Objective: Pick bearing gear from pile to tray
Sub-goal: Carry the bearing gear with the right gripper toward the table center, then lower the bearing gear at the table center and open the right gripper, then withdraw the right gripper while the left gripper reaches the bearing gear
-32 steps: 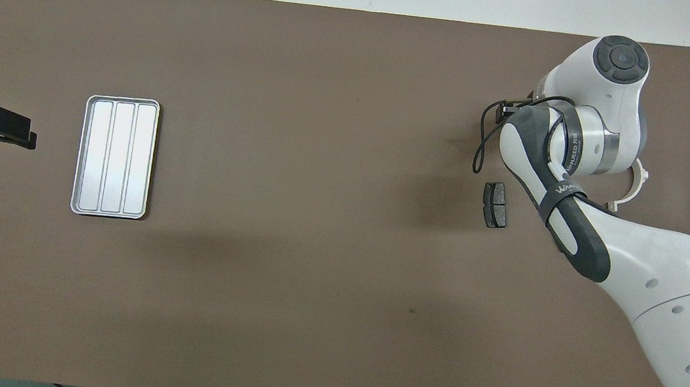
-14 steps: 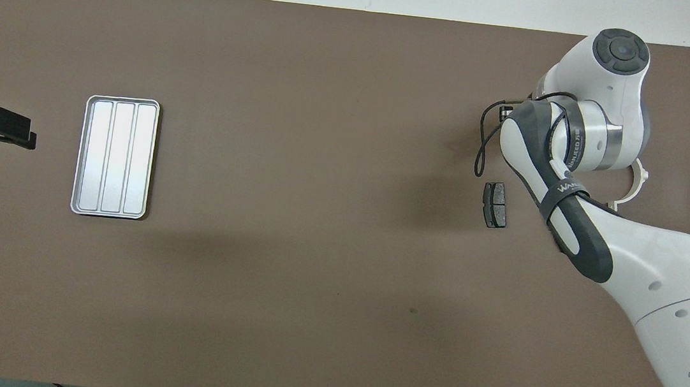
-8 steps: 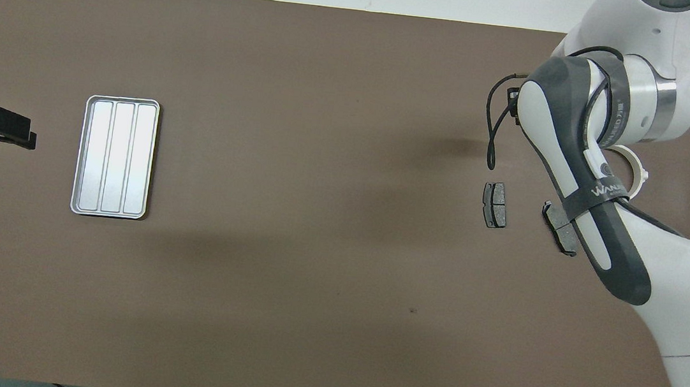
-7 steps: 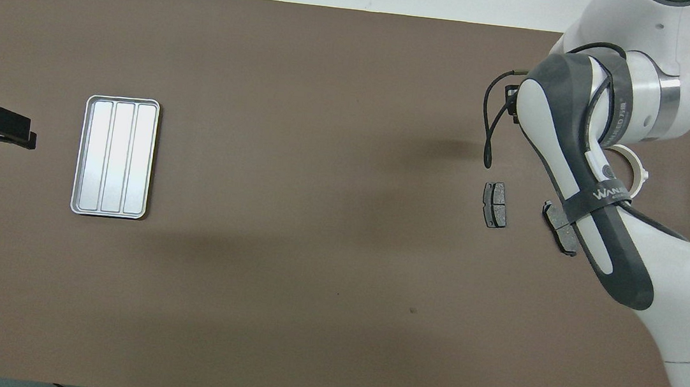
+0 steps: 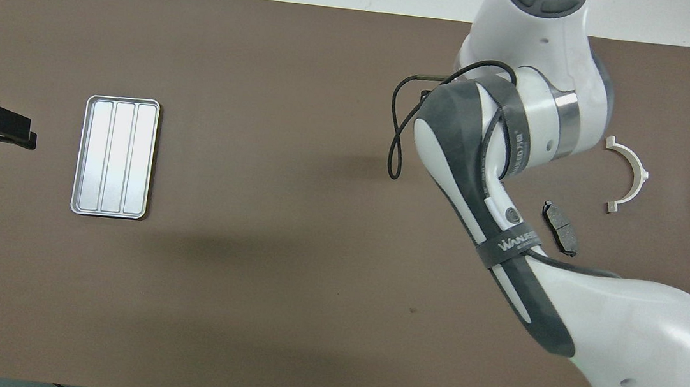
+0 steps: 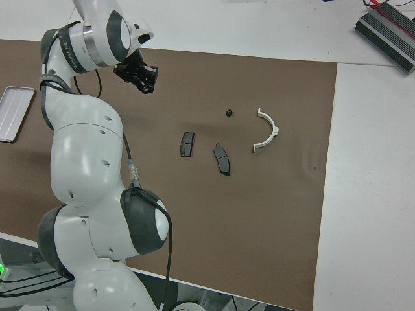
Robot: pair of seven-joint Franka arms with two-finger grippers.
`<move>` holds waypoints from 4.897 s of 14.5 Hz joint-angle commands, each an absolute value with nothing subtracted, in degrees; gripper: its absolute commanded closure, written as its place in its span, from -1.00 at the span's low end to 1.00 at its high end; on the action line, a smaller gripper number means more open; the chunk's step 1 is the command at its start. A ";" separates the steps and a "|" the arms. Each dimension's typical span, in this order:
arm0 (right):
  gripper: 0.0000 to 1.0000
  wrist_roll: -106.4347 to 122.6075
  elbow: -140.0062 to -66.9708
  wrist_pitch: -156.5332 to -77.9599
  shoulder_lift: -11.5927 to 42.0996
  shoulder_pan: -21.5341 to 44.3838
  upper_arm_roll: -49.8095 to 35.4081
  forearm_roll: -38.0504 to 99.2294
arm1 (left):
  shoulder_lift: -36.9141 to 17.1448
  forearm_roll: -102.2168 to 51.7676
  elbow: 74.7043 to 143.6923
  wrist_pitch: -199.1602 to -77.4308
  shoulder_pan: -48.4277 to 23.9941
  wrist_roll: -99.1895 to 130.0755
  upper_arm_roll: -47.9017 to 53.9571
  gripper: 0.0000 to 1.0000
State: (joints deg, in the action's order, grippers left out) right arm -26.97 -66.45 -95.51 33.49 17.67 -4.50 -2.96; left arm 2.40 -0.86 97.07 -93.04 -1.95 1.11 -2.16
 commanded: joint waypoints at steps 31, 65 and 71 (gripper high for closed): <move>1.00 -74.36 -66.36 -109.15 46.40 39.55 -4.39 -8.08 | 3.16 -0.18 97.65 -93.25 -2.37 0.97 -2.37 -1.00; -1.00 -6.71 -58.79 -95.54 36.56 6.43 -4.31 -3.61 | -5.36 -0.88 108.52 -115.71 -26.97 46.83 -1.76 -1.00; -1.00 3.68 -64.85 -99.30 37.44 -0.26 -4.22 -4.31 | -21.96 -0.44 105.29 -128.39 -35.68 60.03 -2.11 -1.00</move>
State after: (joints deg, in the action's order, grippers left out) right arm 0.97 -61.91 -96.43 37.85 1.31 -3.65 -4.56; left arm -18.26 -0.99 108.48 -127.26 -34.38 58.36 -0.95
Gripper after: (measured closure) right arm 0.000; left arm 0.000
